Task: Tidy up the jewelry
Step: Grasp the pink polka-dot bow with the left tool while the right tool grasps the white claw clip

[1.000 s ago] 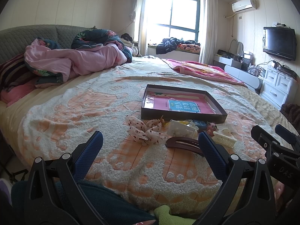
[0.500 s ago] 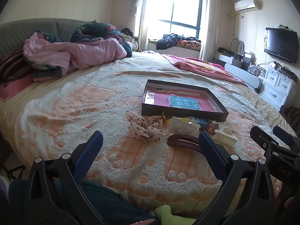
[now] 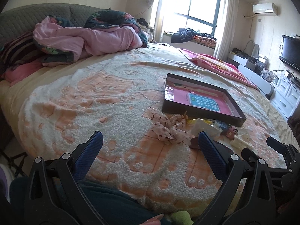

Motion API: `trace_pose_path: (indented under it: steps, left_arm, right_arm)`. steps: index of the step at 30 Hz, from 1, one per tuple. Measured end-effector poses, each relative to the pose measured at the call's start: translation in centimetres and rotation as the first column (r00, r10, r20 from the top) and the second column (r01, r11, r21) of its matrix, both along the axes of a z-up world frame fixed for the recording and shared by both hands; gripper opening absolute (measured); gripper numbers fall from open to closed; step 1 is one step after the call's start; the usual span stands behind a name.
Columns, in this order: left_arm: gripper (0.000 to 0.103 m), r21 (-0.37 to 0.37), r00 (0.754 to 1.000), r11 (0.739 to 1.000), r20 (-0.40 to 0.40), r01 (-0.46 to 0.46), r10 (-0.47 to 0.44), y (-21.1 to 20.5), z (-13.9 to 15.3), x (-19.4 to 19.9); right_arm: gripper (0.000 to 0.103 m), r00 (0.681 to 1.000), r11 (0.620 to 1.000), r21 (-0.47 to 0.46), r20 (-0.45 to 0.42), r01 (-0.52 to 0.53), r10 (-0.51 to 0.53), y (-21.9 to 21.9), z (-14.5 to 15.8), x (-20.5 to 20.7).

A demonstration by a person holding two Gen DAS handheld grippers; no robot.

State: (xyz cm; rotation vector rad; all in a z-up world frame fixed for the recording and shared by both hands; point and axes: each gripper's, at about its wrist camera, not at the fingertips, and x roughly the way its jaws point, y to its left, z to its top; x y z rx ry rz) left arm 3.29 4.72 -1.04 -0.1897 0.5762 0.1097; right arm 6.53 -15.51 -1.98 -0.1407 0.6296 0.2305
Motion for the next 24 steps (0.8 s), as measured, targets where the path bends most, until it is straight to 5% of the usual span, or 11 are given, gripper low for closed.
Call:
trace_pose_path:
  steps: [15,24]
  left_arm:
    - [0.093,-0.077,0.989,0.994,-0.119,0.08,-0.089,0.3,-1.1,5.6]
    - [0.093,-0.102,0.97,0.991,-0.218,0.09,-0.111,-0.4,-3.0,9.7]
  right_arm:
    - [0.097,0.997,0.999,0.035,-0.074,-0.032,0.035,0.0,-1.0,5.1]
    - [0.097,0.993,0.996,0.081,-0.12,0.034,-0.024,-4.0,-1.8,8.0]
